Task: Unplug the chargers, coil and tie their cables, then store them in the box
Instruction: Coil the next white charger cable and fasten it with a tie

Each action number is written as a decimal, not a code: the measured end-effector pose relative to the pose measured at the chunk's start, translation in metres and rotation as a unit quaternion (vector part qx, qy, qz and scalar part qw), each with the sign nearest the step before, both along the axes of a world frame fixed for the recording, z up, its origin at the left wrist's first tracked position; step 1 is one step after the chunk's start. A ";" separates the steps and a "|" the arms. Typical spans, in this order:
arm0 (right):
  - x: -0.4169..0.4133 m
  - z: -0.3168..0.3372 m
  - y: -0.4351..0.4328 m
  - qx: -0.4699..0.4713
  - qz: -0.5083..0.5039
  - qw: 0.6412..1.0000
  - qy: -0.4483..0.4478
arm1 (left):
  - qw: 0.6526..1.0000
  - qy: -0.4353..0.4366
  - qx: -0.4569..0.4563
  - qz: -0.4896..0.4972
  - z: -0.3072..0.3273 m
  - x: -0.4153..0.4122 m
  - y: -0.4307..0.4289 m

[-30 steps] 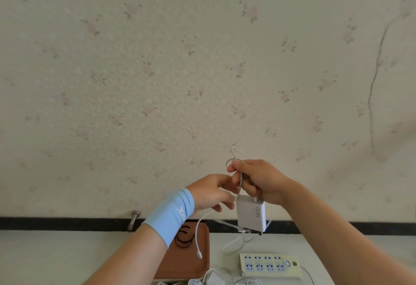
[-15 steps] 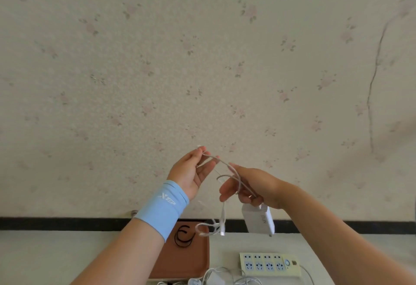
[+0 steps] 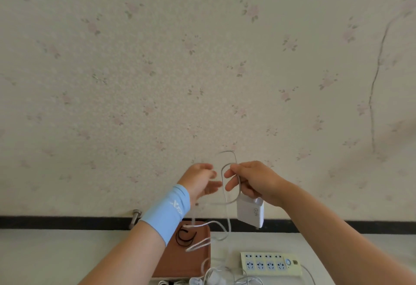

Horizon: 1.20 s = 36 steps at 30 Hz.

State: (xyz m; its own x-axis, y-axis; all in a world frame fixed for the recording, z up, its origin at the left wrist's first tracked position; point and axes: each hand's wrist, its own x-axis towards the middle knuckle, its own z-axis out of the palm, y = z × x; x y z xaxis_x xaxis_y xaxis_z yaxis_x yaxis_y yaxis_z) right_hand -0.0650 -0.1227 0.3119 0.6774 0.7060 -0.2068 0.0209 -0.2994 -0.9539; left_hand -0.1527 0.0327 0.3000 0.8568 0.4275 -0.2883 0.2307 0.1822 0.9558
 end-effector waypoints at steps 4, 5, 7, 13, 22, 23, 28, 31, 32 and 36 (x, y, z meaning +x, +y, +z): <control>0.005 0.000 0.001 0.049 -0.047 0.997 0.031 | 0.951 0.068 0.167 -0.250 -0.001 -0.005 -0.017; 0.005 -0.001 0.001 0.050 -0.053 0.997 0.036 | 0.934 0.071 0.211 -0.281 -0.002 -0.005 -0.020; 0.006 -0.001 0.000 0.062 -0.069 0.994 0.058 | 0.918 0.057 0.282 -0.271 -0.008 -0.004 -0.023; 0.012 0.001 -0.003 0.142 -0.083 0.976 0.140 | 0.978 -0.021 0.186 -0.088 -0.010 -0.002 -0.027; 0.010 -0.008 0.004 0.051 -0.032 0.995 0.073 | 0.966 -0.060 0.245 -0.049 -0.002 -0.005 -0.031; 0.010 -0.008 0.005 0.035 -0.025 0.998 0.055 | 0.954 -0.069 0.285 -0.056 -0.003 -0.005 -0.031; 0.014 -0.002 -0.002 0.000 -0.001 0.999 0.054 | 0.935 -0.093 0.325 -0.111 -0.001 -0.008 -0.029; 0.016 0.000 -0.008 -0.045 0.027 0.998 0.044 | 0.906 -0.075 0.392 -0.143 0.003 -0.012 -0.027; 0.016 -0.001 -0.010 -0.058 0.036 0.997 0.040 | 0.882 -0.080 0.449 -0.119 0.006 -0.012 -0.024; 0.015 -0.003 -0.013 -0.081 0.083 0.993 0.034 | 0.852 -0.171 0.493 -0.040 0.016 -0.011 -0.001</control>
